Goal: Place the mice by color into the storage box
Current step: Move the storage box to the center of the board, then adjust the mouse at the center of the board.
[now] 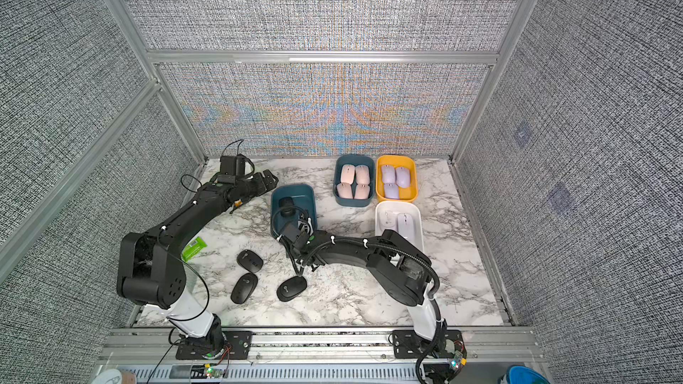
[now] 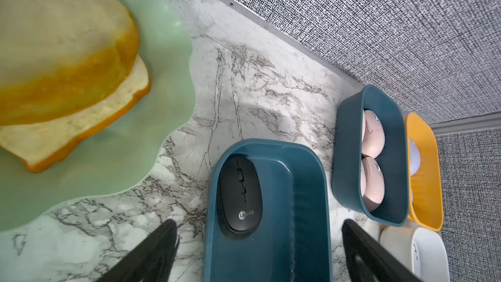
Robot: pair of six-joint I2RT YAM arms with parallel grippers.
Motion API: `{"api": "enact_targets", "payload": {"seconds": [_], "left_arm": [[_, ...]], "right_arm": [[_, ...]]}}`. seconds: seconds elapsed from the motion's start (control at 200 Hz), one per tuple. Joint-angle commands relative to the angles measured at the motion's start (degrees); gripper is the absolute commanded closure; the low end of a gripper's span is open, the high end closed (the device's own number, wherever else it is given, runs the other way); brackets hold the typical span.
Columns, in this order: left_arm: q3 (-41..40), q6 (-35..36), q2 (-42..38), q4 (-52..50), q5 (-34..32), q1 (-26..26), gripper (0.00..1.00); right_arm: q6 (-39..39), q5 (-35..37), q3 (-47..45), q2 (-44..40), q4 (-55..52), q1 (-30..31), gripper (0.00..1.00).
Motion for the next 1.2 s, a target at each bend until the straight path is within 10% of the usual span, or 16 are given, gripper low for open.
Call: {"api": "enact_targets", "payload": {"seconds": [0.0, 0.74, 1.196], "left_arm": [[-0.20, 0.17, -0.80, 0.04, -0.72, 0.43, 0.04], [-2.91, -0.63, -6.65, 1.49, -6.66, 0.67, 0.05], [-2.77, -1.40, -5.50, 1.89, -2.55, 0.04, 0.05]], "right_arm": [[-0.40, 0.27, -0.31, -1.00, -1.13, 0.41, 0.13], [5.62, 7.82, 7.42, 4.68, -23.97, 18.69, 0.12], [9.42, 7.71, -8.94, -6.01, -28.44, 19.96, 0.12]]}}
